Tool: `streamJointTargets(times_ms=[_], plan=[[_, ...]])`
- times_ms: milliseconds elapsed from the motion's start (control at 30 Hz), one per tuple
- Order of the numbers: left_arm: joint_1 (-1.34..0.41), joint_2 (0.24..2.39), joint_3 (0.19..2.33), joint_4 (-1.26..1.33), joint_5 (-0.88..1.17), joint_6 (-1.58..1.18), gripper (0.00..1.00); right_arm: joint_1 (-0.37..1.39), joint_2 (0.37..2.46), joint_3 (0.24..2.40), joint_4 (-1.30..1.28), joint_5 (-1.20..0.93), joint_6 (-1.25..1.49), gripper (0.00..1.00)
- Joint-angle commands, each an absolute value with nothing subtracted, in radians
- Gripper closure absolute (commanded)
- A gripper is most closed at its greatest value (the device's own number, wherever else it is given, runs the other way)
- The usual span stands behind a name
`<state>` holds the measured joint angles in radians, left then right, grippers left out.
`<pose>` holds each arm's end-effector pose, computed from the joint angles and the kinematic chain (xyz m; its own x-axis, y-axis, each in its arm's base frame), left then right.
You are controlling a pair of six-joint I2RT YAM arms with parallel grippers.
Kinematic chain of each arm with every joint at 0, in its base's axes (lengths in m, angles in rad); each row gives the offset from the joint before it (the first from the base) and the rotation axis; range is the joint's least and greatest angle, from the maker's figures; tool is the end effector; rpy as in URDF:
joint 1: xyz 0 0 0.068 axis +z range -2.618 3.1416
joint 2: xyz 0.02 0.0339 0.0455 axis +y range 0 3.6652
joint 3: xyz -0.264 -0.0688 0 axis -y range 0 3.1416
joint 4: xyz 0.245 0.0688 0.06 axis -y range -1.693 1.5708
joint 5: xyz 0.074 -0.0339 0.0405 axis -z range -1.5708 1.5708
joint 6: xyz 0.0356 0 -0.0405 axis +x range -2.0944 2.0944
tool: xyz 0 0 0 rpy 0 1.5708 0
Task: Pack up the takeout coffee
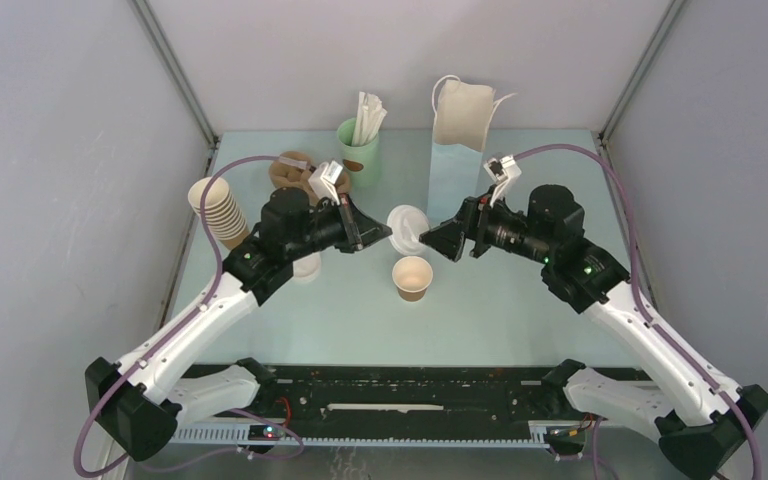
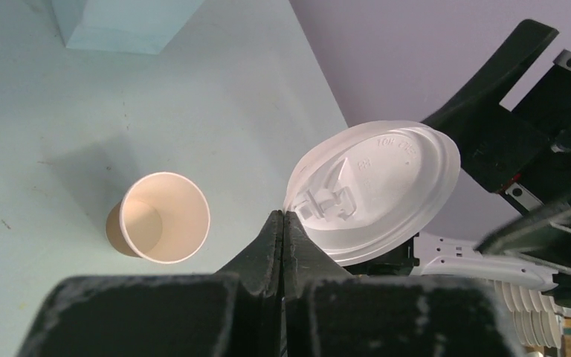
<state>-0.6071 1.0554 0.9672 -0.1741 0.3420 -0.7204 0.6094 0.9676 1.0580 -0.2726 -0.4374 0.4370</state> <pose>0.1928 -0.1485 0.3535 -0.6901 -0.2773 -0.6685 0.4634 0.5402 -0.7025 0.1663 0.1345 0.3935 -0.4986 0.1195 -0.8585 -0.7164 0.5009 0.4858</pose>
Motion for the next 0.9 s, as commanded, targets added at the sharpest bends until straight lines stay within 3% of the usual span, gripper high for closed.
streamJointTargets(times_ms=[0, 200, 367, 533, 700, 867], plan=[[-0.615, 1.044, 1.017, -0.191, 0.31, -0.676, 1.0, 0.602, 0.994, 1.106, -0.265, -0.333, 0.464, 0.21], [-0.616, 1.041, 1.02, -0.217, 0.295, -0.654, 1.0, 0.612, 1.036, 1.106, -0.224, -0.422, 0.514, 0.31], [-0.616, 1.038, 1.013, -0.217, 0.282, -0.607, 1.0, 0.562, 1.011, 1.095, -0.187, -0.613, 0.581, 0.21], [-0.621, 1.027, 1.025, -0.224, 0.253, -0.544, 1.0, 0.494, 0.981, 1.095, -0.201, -0.714, 0.594, 0.17], [-0.641, 1.043, 1.077, -0.302, 0.177, -0.511, 1.0, 0.582, 0.987, 1.125, -0.301, -0.452, 0.52, 0.24], [-0.66, 1.078, 1.165, -0.457, 0.018, -0.526, 1.0, 0.865, 1.053, 1.246, -0.48, 0.268, 0.408, 0.28]])
